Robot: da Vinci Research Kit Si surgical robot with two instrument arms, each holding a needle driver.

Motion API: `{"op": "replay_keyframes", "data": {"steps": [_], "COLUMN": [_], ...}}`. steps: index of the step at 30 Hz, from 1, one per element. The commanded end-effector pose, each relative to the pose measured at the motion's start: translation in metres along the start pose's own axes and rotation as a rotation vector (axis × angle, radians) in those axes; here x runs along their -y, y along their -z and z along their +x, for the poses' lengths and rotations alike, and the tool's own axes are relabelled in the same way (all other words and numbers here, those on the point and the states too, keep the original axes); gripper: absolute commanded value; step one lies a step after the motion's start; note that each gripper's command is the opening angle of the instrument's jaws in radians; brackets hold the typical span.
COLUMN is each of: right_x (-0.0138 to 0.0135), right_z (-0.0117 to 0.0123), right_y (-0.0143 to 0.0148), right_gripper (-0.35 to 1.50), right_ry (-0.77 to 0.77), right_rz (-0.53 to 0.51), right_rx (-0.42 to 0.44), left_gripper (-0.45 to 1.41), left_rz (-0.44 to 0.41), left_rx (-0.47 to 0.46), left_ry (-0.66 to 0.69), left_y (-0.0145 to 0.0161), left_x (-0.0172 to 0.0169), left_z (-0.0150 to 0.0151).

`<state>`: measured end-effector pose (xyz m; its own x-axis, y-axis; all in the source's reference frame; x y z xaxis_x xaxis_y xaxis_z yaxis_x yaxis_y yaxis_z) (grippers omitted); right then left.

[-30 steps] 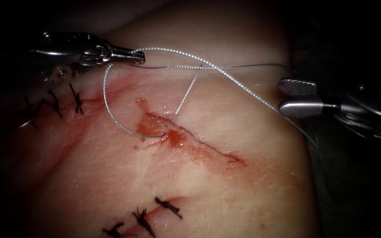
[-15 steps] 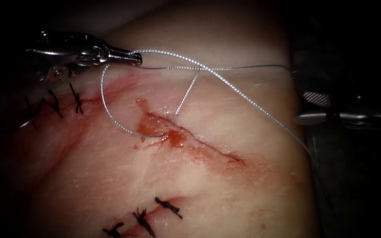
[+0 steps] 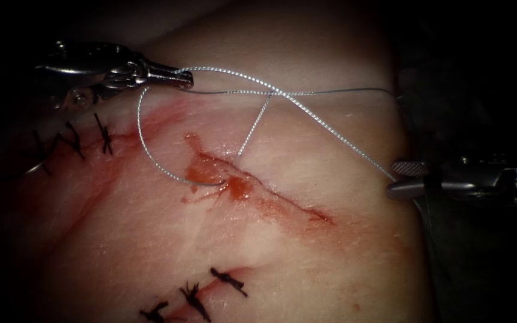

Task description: Wound Closure

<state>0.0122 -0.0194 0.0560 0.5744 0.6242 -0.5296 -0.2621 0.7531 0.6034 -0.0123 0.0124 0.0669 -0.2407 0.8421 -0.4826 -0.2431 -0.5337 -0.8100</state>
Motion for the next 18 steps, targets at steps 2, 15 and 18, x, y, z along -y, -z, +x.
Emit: {"op": "replay_keyframes", "data": {"steps": [2, 15, 18], "right_x": [0.0002, -0.0005, -0.0006], "right_z": [0.0001, 0.0021, 0.0022], "right_y": [-0.0011, -0.0005, -0.0005], "right_gripper": [-0.03, -0.35, -0.35], "right_ry": [0.000, -0.035, -0.037], "right_rz": [0.000, -0.091, -0.095], "right_rx": [0.002, -0.027, -0.028], "left_gripper": [-0.45, 1.14, 1.40], "left_rz": [-0.001, 0.008, 0.004], "left_rx": [0.001, 0.029, 0.057], "left_ry": [-0.005, 0.000, 0.009], "left_y": [-0.0006, -0.0007, 0.0002], "left_x": [0.0002, 0.0008, 0.0007], "left_z": [-0.0002, 0.0009, 0.0021]}}
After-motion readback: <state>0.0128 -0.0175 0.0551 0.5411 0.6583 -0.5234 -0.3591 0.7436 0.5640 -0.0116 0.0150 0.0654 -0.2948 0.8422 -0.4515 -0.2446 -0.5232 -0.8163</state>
